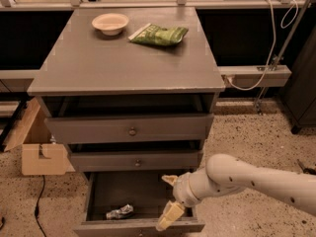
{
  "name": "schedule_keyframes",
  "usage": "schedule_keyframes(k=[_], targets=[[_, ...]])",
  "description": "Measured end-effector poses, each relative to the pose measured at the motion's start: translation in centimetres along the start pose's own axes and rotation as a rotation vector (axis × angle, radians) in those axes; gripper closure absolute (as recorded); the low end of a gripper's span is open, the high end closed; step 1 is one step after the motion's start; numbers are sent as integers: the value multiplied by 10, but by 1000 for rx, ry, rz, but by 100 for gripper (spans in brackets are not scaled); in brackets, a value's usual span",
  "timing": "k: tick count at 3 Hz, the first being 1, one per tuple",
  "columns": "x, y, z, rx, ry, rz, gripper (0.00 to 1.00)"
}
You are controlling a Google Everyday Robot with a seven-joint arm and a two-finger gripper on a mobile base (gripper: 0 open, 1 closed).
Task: Pick redbull can from bottom drawer and place on counter
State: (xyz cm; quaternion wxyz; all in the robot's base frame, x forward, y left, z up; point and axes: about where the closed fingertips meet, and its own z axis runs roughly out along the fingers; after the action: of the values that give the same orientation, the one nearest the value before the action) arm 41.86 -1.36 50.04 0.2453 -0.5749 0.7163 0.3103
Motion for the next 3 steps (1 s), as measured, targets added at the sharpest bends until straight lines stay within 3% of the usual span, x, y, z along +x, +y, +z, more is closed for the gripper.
schedule_keyframes(k=[1,2,3], targets=[[0,0,0,0,0,0,0],[22,-19,35,-32,-14,-15,0],[55,-45,96,-67,2,-51,0]])
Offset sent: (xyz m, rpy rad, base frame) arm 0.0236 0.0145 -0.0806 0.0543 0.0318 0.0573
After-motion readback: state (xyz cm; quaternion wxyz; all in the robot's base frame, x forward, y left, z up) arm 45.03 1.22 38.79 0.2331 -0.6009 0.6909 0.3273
